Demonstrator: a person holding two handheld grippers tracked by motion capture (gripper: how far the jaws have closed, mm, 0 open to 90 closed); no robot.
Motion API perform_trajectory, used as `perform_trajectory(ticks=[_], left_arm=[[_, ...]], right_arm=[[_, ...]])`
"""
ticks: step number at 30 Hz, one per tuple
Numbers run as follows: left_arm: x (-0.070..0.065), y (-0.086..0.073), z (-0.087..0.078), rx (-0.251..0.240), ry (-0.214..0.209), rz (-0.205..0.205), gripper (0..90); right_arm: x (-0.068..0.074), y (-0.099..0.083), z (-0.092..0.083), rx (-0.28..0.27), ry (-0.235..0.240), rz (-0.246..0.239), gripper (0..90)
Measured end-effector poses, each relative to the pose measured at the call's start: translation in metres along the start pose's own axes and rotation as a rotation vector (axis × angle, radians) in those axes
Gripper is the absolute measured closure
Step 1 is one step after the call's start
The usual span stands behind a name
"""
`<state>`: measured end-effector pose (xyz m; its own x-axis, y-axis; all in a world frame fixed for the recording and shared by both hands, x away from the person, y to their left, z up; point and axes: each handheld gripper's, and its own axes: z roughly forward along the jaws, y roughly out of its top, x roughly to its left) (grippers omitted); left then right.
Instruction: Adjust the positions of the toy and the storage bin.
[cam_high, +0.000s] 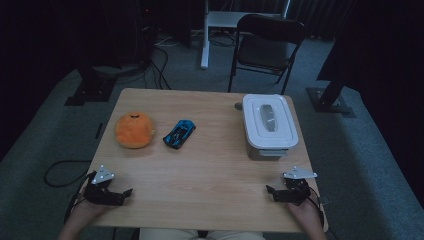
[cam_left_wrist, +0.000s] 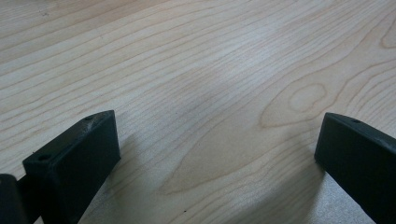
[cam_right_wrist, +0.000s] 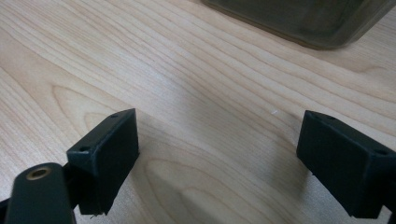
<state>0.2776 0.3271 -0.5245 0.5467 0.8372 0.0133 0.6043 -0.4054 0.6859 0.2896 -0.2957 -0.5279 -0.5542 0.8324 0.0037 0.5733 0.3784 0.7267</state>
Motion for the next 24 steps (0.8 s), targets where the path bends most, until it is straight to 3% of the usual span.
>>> perform_trajectory(ticks=[10, 17, 24], left_arm=[[0.0013, -0.0021, -0.0023, -0.011, -0.004, 0.004, 4.2], [-0.0005, -0.0032, -0.0046, -0.01, -0.018, 0.032, 4.9], [-0.0034, 0.0004, -0.0038, 0.016, -0.012, 0.016, 4.8]], right_arm=[[0.0, 0.0001, 0.0001, 0.001, 0.003, -0.001, 11.9], [0.0, 0.0, 0.0001, 0.0, 0.001, 0.0, 12.1], [0.0, 0.0, 0.0001, 0.0, 0.001, 0.0, 12.1]])
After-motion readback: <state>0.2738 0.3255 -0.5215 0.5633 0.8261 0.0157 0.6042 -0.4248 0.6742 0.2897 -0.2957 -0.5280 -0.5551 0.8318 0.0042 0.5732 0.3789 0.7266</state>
